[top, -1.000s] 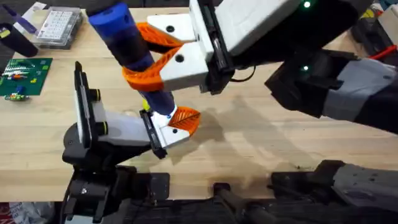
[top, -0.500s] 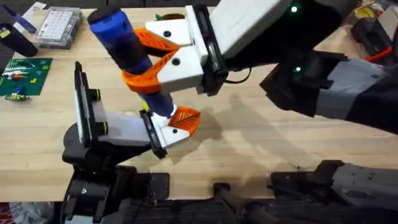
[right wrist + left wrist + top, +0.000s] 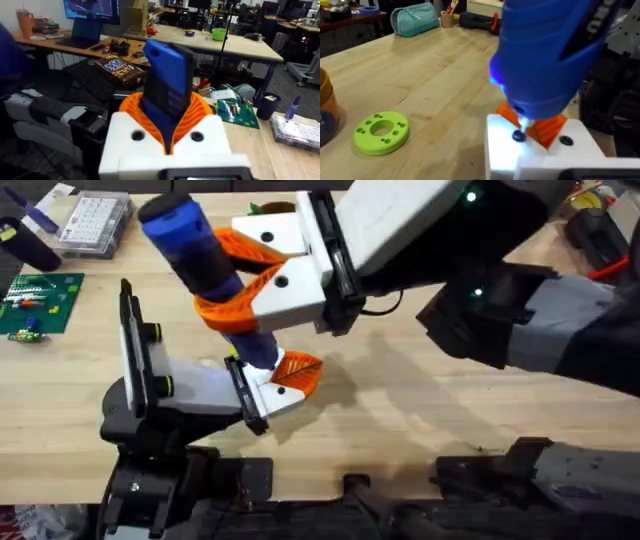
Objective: Pick up the gripper from the table and insert it into the empty holder that is missing its gripper. Then pick up a screw, insert it into the mounting hole, and use the screwdriver to tighten it. Finally, clean up the table by picking up the vegetable and placing it into the bucket.
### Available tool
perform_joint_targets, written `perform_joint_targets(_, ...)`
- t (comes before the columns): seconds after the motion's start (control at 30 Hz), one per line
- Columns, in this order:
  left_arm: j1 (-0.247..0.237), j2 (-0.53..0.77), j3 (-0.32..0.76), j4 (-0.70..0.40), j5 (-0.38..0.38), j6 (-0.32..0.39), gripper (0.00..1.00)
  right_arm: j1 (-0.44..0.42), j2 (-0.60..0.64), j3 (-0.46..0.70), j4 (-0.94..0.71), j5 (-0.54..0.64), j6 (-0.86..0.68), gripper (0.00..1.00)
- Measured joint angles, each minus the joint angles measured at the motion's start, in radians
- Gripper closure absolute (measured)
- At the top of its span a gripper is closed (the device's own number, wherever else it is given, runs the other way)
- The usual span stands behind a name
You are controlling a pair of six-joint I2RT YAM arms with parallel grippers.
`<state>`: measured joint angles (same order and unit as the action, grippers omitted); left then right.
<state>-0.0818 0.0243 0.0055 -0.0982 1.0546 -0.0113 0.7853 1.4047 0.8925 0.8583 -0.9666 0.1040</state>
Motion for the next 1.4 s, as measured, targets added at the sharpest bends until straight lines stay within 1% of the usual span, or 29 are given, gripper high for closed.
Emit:
perform_joint_targets(0.97,0.0,0.002,0.0,-0.001,0.0,-0.004,0.987,-0.014,0.014,0.0,-0.026,0.003,-0.004,0.973)
perform_joint_targets(1.13,0.0,0.002,0.0,0.0,0.0,-0.004,0.987,-0.014,0.014,-0.003,-0.002,0.0,-0.004,0.973)
perform_joint_targets(1.4,0.0,0.002,0.0,0.0,0.0,-0.004,0.987,-0.016,0.014,-0.005,0.08,0.0,0.011,0.973)
